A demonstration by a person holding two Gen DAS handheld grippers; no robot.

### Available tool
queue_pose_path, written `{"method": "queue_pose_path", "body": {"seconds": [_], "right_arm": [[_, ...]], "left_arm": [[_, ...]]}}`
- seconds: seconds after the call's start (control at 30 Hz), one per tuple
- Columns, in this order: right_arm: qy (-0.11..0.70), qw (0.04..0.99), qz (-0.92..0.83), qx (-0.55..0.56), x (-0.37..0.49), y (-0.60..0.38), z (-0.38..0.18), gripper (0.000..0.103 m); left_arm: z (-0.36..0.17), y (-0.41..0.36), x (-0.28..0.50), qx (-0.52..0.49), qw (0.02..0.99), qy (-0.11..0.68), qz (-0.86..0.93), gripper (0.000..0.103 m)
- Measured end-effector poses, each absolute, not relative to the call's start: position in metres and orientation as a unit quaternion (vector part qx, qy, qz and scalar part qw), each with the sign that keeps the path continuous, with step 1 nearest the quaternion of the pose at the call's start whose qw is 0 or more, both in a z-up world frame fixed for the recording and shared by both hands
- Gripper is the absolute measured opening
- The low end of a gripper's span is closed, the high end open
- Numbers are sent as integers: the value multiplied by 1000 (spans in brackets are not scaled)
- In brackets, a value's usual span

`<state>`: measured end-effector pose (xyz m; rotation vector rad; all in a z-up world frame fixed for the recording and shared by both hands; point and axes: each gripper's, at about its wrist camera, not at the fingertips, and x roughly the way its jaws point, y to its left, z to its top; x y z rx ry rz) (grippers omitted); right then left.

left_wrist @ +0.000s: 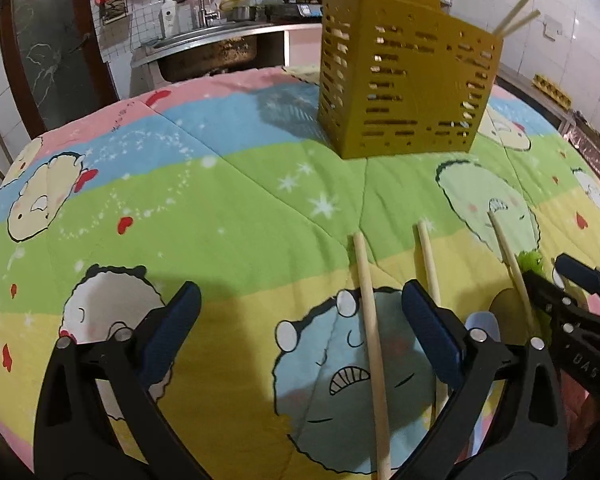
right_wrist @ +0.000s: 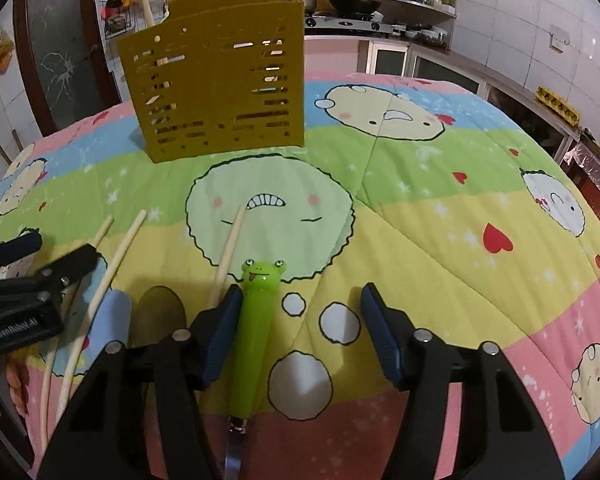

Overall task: Organize utensils
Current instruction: 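Lower both open tools toward the chopsticks and green frog fork on the quilt, then close the left tool on a chopstick while the right tool closes on the green frog fork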

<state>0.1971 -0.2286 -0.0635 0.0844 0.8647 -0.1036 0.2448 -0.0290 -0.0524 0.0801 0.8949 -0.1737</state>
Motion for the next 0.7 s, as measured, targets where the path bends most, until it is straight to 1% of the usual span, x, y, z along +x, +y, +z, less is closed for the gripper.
{"method": "queue_pose_path", "body": {"seconds": [0.03, 0.1, 0.2, 0.23, 0.3, 0.33, 0.4, 0.43, 0.5, 0.6, 0.7], "right_arm": [[420, 905, -48, 43, 197, -228, -63, 53], [421, 905, -46, 44, 198, -227, -64, 50], [422, 904, -44, 46, 199, -227, -63, 41], [421, 905, -44, 48, 198, -227, -62, 35], [421, 904, -43, 55, 198, -229, -62, 28], [423, 903, -41, 59, 199, -230, -62, 25], [425, 902, -40, 63, 201, -231, -62, 23], [425, 902, -41, 62, 202, -230, -62, 23], [426, 902, -42, 56, 203, -227, -62, 22], [432, 899, -41, 57, 206, -227, -62, 22], [440, 895, -36, 59, 211, -228, -62, 21]], "left_arm": [[-54, -30, 246, 41, 894, 437, -88, 89], [-56, -32, 247, 36, 891, 442, -95, 80], [-55, -33, 247, 33, 891, 441, -98, 72], [-55, -34, 246, 34, 892, 440, -99, 70], [-55, -36, 247, 36, 891, 440, -102, 61], [-55, -38, 247, 38, 891, 441, -104, 58], [-54, -43, 249, 43, 889, 443, -109, 44], [-53, -46, 250, 44, 887, 445, -112, 41], [-52, -49, 252, 46, 885, 449, -115, 29], [-52, -52, 257, 46, 880, 458, -122, 24], [-52, -54, 261, 41, 874, 467, -124, 24]]}}
